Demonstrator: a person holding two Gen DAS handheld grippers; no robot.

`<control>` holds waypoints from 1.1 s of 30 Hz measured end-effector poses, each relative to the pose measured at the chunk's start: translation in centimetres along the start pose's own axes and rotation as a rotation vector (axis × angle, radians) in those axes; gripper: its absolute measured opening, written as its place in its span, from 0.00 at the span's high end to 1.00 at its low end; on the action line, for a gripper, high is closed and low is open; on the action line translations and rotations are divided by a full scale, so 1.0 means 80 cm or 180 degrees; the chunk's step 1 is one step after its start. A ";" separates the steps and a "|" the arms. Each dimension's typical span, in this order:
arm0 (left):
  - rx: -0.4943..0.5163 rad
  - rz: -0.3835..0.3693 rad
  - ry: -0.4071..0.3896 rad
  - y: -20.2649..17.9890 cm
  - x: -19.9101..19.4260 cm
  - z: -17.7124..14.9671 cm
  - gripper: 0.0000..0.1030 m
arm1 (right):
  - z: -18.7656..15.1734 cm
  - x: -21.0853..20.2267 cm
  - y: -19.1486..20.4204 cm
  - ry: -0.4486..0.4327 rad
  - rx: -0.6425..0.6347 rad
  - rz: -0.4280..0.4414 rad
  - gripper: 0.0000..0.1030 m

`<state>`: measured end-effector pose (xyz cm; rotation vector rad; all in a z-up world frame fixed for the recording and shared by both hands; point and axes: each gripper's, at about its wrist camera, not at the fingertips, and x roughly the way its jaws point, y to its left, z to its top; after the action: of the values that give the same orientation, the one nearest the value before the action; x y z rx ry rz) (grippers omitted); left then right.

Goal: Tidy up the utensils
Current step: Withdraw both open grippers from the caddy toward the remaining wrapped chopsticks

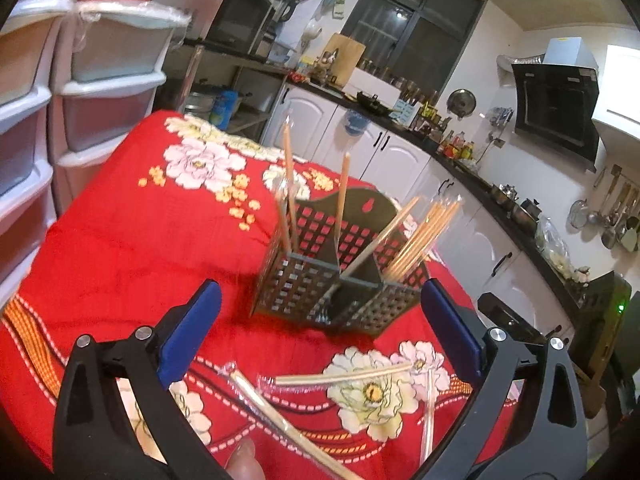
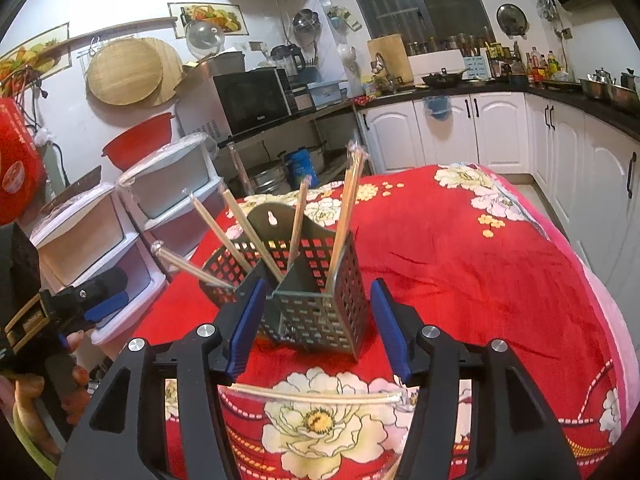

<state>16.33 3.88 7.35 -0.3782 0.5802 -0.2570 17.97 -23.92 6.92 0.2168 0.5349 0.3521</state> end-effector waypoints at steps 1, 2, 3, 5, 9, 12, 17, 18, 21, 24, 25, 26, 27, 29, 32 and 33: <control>-0.0016 0.0008 0.0027 0.002 0.001 -0.004 0.11 | -0.003 0.000 -0.001 0.0020 0.0002 -0.0001 0.49; -0.0026 0.0019 0.0043 0.003 0.001 -0.007 0.11 | -0.005 0.000 -0.002 0.0040 0.0003 -0.0001 0.49; -0.0031 0.0025 0.0054 0.004 0.001 -0.009 0.11 | -0.009 0.000 -0.003 0.0062 0.0008 -0.0003 0.49; -0.0047 0.0044 0.0086 0.006 0.002 -0.016 0.11 | -0.014 -0.001 -0.004 0.0093 0.0004 -0.0003 0.49; -0.0105 0.0058 0.0183 0.012 0.004 -0.030 0.11 | -0.027 -0.004 -0.008 0.0160 -0.0015 -0.0005 0.49; -0.0146 0.0074 0.0245 0.015 0.007 -0.041 0.11 | -0.035 -0.006 -0.012 0.0207 -0.0024 -0.0025 0.49; -0.0151 0.0107 0.0330 0.016 0.011 -0.055 0.11 | -0.049 -0.008 -0.019 0.0299 -0.0015 -0.0084 0.49; -0.0166 0.0109 0.0350 0.017 0.012 -0.058 0.11 | -0.053 -0.009 -0.021 0.0326 -0.0007 -0.0094 0.49; -0.0195 0.0124 0.0404 0.022 0.013 -0.065 0.11 | -0.060 -0.010 -0.026 0.0367 0.0004 -0.0106 0.49; -0.0207 0.0149 0.0438 0.025 0.013 -0.070 0.11 | -0.068 -0.010 -0.029 0.0417 0.0013 -0.0123 0.49; -0.0207 0.0156 0.0450 0.026 0.013 -0.072 0.11 | -0.070 -0.010 -0.029 0.0429 0.0016 -0.0128 0.49; -0.0202 0.0167 0.0458 0.025 0.013 -0.074 0.11 | -0.072 -0.010 -0.030 0.0445 0.0016 -0.0131 0.49; -0.0193 0.0182 0.0466 0.025 0.012 -0.076 0.11 | -0.075 -0.010 -0.031 0.0473 0.0017 -0.0137 0.49; -0.0178 0.0207 0.0484 0.026 0.012 -0.081 0.11 | -0.079 -0.010 -0.032 0.0510 0.0024 -0.0138 0.49; -0.0192 0.0224 0.0537 0.027 0.014 -0.088 0.11 | -0.085 -0.010 -0.033 0.0562 0.0035 -0.0133 0.48; -0.0197 0.0233 0.0557 0.027 0.016 -0.089 0.11 | -0.085 -0.010 -0.034 0.0573 0.0040 -0.0128 0.47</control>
<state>13.53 3.48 0.32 -0.3957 0.7738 -0.2032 14.41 -25.99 0.77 0.1870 0.7181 0.3310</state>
